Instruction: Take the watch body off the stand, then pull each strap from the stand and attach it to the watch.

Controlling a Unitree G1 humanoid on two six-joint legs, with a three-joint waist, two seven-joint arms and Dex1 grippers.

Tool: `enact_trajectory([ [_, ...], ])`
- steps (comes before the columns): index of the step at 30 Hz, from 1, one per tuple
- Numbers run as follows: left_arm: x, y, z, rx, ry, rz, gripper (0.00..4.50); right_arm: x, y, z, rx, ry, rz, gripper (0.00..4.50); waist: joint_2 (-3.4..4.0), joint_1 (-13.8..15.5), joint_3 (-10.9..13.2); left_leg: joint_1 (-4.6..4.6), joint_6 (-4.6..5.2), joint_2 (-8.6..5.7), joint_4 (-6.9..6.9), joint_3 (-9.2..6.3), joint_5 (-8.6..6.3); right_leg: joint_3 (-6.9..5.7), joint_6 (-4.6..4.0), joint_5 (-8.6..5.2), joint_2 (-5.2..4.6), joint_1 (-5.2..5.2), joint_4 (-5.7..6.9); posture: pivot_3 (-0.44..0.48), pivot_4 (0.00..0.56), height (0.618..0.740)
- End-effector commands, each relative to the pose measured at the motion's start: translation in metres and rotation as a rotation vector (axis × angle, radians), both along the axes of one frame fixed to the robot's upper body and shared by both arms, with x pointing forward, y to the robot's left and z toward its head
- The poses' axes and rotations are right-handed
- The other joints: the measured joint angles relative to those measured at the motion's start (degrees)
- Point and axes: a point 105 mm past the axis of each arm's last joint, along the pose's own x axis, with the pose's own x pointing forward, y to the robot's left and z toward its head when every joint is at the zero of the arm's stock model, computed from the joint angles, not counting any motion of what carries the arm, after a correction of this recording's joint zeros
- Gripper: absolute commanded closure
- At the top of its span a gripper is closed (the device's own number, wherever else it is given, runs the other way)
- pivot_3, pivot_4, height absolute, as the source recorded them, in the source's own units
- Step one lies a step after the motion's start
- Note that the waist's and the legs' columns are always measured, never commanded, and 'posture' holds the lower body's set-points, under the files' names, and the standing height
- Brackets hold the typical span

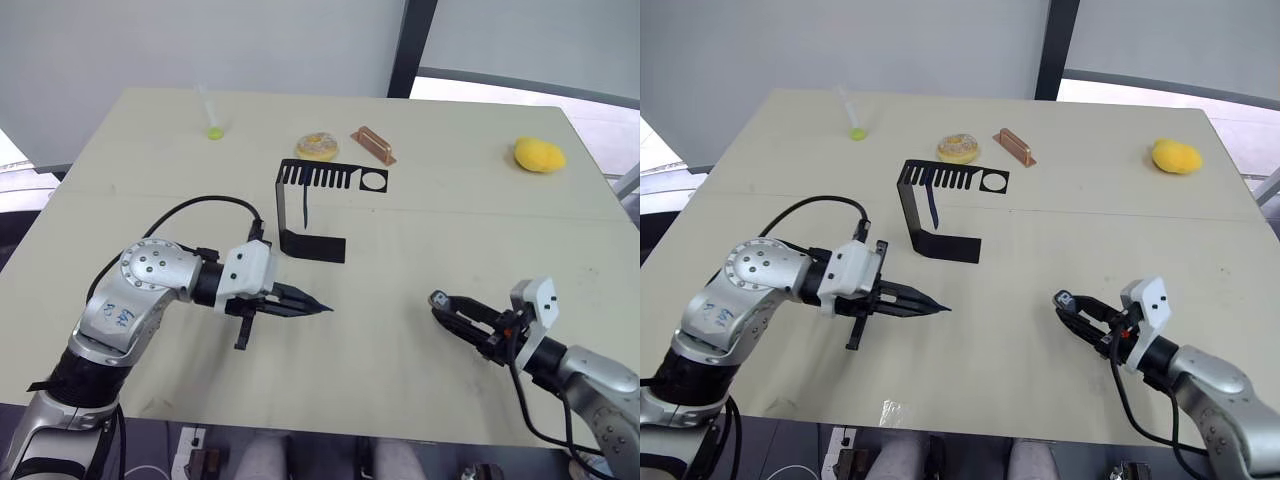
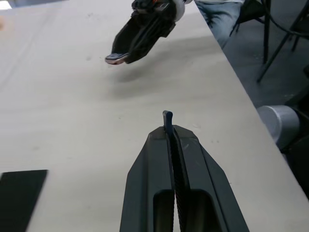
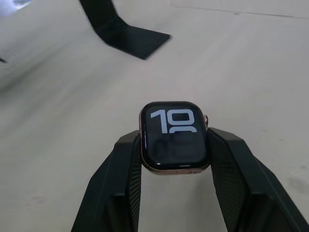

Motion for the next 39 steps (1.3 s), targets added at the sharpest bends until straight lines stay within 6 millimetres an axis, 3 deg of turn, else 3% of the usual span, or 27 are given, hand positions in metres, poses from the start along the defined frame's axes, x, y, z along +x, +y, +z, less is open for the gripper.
enact_trajectory([
  [1,0.0,0.004,0.013,-0.022,-0.109,-0.01,4.5,-0.008,0.029,0.022,0.146,0.079,0.141,2.99,0.0,0.1,0.0,-0.01,0.01,-0.02,0.01,0.0,0.0,0.01,0.0,0.0,-0.03,0.0,0.0,0.0,0.15,0.74],
  [6,0.004,0.0,0.02,-0.004,-0.207,-0.026,4.5,-0.012,0.068,0.034,0.27,0.23,0.302,2.99,0.0,0.2,0.0,-0.12,0.06,-0.03,0.16,-0.1,-0.05,-0.07,0.0,0.0,-0.06,0.0,0.0,0.0,0.15,0.74],
  [11,0.008,0.0,0.021,0.024,-0.266,-0.015,4.5,-0.012,0.083,0.027,0.279,0.324,0.335,2.99,0.0,0.3,0.0,-0.6,0.07,-0.12,0.39,-0.45,-0.05,-0.33,0.06,0.03,-0.08,-0.11,-0.06,0.0,0.15,0.74],
  [20,0.004,-0.002,0.02,0.076,-0.275,-0.053,4.5,-0.006,0.086,0.024,0.37,0.437,0.317,2.99,0.0,0.2,0.0,-0.63,0.09,-0.1,0.4,-0.46,-0.06,-0.39,0.09,0.05,-0.04,-0.1,-0.08,0.0,0.15,0.74],
  [39,0.01,-0.027,0.011,0.157,-0.324,-0.129,4.5,-0.004,0.091,0.018,0.321,0.469,0.293,2.99,0.0,0.2,0.0,-0.64,0.09,-0.09,0.41,-0.45,-0.06,-0.4,0.1,0.06,-0.02,-0.11,-0.09,0.0,0.15,0.74],
])
